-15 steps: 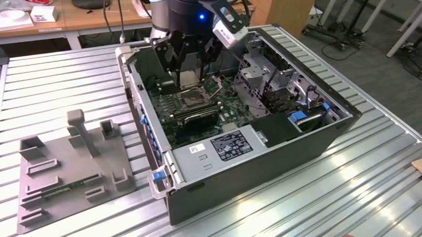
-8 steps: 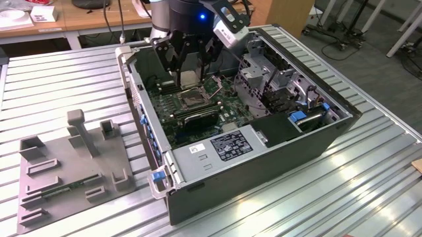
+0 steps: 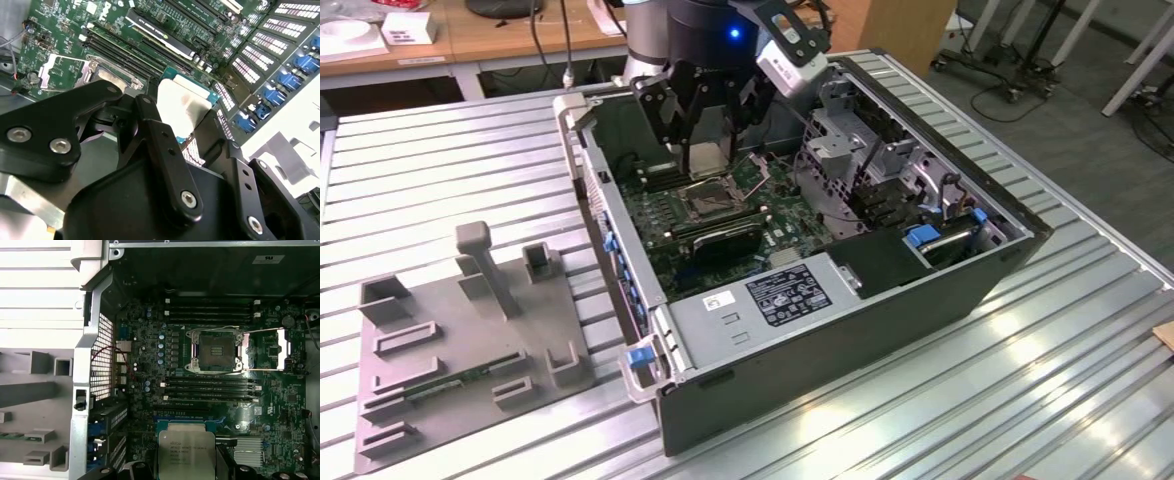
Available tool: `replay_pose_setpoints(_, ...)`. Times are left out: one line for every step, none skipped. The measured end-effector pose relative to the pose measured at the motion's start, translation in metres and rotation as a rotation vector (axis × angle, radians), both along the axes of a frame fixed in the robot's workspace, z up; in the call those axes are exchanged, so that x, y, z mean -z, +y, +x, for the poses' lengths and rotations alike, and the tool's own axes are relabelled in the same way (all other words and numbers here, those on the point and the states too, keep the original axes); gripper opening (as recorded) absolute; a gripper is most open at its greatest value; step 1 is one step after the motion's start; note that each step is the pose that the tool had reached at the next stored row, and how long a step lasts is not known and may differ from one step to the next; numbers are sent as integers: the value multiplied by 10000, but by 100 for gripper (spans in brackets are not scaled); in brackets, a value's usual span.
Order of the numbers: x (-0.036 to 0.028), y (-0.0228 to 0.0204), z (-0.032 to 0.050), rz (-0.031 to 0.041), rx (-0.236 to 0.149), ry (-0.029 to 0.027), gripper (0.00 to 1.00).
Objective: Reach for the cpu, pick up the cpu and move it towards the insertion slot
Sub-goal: 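Pick up the cpu and move it towards the insertion slot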
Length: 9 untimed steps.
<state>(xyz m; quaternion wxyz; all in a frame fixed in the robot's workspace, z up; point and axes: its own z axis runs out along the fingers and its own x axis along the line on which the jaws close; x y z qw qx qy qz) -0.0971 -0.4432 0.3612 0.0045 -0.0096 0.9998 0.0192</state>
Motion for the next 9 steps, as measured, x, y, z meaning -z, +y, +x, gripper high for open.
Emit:
replay_pose_setpoints(1, 0, 7, 1, 0, 0, 54)
replay_pose_setpoints(1, 0, 12, 1, 0, -1, 54)
replay_pose_setpoints(0, 0, 17, 0, -1, 0, 54)
replay_pose_setpoints(0, 0, 21, -1, -1, 0, 54)
replay_pose_setpoints(0, 0, 24, 0, 0, 0, 54)
replay_pose_setpoints(0, 0, 25, 0, 1, 0, 54)
replay_pose_setpoints(0, 0, 26, 0, 1, 0, 54)
replay_pose_setpoints(0, 0, 29, -1, 0, 0, 54)
replay_pose_setpoints(0, 0, 30, 0, 0, 0, 54)
